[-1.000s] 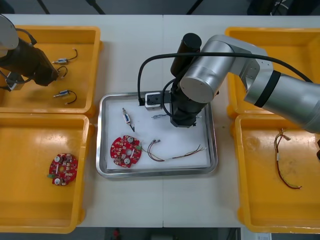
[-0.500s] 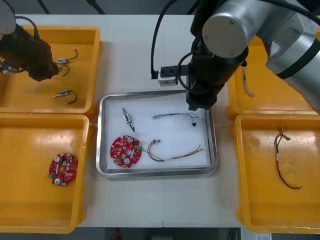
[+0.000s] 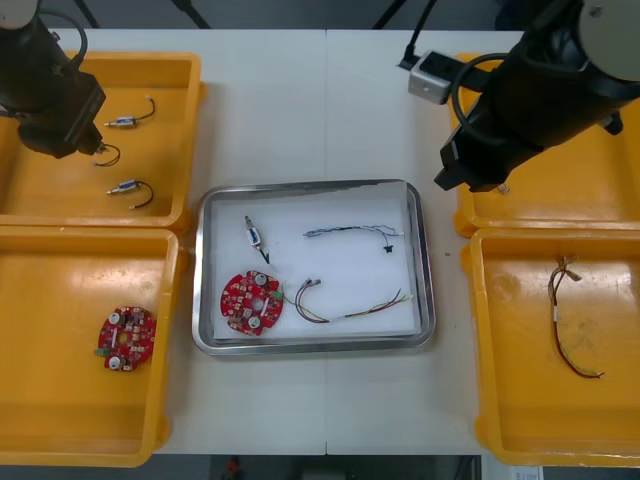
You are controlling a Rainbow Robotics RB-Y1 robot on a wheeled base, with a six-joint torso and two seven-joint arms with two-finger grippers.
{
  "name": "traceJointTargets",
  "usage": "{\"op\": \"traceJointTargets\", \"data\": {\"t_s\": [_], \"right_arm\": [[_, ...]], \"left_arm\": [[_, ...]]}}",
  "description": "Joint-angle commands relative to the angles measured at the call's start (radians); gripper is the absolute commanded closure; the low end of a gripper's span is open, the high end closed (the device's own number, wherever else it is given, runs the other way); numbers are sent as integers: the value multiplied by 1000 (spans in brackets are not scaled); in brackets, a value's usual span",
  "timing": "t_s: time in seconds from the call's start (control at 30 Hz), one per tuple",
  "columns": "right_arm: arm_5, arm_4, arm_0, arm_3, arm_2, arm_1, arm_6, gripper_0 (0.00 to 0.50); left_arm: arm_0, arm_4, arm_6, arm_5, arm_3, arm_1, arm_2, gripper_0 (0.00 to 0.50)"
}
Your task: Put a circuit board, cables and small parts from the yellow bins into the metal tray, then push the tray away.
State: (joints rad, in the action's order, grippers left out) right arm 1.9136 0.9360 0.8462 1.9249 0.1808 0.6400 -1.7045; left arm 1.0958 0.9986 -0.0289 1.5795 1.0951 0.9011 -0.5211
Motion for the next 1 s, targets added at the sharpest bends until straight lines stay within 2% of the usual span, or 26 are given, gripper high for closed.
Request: {"op": "traceJointTargets", "data": {"t_s": [0.03, 0.3, 0.53, 0.77, 0.93, 1.0], "right_arm": [[6, -5, -95, 108, -119, 70, 74, 0], [6, -26, -274, 226, -290, 142, 247, 0], [6, -28, -355, 226, -379, 181, 421, 0], [6, -37, -420, 227, -397, 222, 556, 0], [6, -37, -466, 224, -408, 239, 615, 0], [6, -37, -500, 220, -420, 242, 632, 0]], "left_arm": [[52, -20, -85, 109, 126, 50, 30, 500], [9, -6, -92, 229, 368, 10, 33, 500], [-42, -40, -78, 249, 563, -64, 33, 500], [-70, -100, -88, 232, 640, -169, 27, 500], [-70, -153, -86, 223, 654, -231, -31, 500], [-71, -195, -80, 200, 654, -271, -94, 500]]}}
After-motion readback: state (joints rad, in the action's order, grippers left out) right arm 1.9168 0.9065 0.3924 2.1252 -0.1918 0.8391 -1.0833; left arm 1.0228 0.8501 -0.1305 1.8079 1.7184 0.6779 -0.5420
